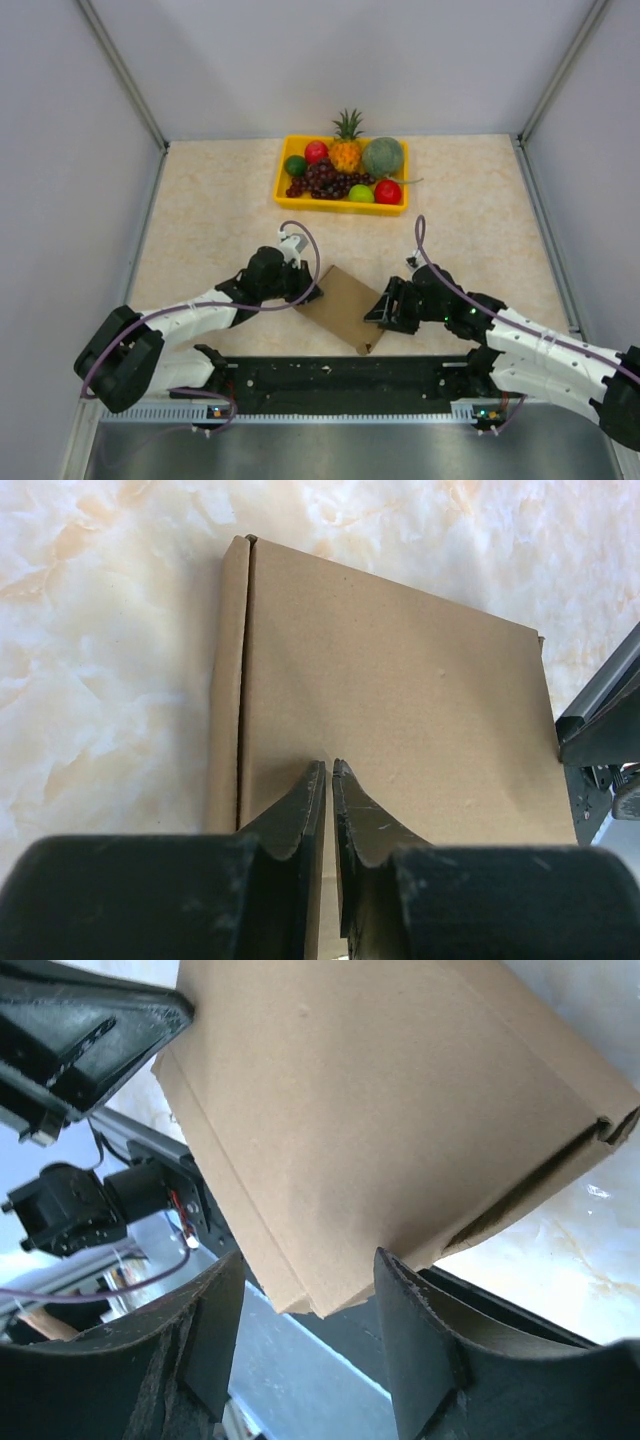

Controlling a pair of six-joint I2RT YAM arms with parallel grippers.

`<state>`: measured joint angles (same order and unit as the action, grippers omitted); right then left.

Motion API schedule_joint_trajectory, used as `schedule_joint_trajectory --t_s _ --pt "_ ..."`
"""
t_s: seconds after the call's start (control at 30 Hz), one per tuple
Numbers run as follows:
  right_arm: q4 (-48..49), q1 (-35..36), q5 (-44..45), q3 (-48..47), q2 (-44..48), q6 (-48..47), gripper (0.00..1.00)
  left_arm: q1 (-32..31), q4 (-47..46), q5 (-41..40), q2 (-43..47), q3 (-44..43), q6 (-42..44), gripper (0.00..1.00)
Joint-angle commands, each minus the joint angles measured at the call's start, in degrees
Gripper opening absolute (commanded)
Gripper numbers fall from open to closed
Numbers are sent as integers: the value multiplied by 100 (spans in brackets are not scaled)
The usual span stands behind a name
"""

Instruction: Fold the paper box

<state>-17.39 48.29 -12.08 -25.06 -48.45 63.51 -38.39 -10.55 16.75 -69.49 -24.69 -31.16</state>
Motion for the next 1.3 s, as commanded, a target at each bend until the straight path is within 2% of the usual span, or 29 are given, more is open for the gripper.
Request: schedule_joint_trajectory --t_s 0.0,0.17,0.33,0.5,0.73,1.03,1.13,1.27 --pt "-19 57 82 71 46 672 54 -63 114 56 -12 -124 39 13" --pt "-378 57 337 71 107 725 50 -63 184 65 -47 -185 66 13" --pt "-1047 57 540 -166 414 373 63 -63 193 56 24 -150 57 13" --pt "-1179 57 339 9 661 513 61 -63 176 56 -20 -142 66 13" --pt "-399 84 197 291 591 803 58 -81 141 100 -47 -133 57 13" --pt "1043 312 109 449 -288 1287 57 -116 114 126 -73 -106 13 13" --pt "1412 339 302 721 -183 1699 57 -133 71 170 -108 -80 -31 13" --pt "1597 374 916 1195 247 2690 57 -221 -52 179 -161 7 -110 13"
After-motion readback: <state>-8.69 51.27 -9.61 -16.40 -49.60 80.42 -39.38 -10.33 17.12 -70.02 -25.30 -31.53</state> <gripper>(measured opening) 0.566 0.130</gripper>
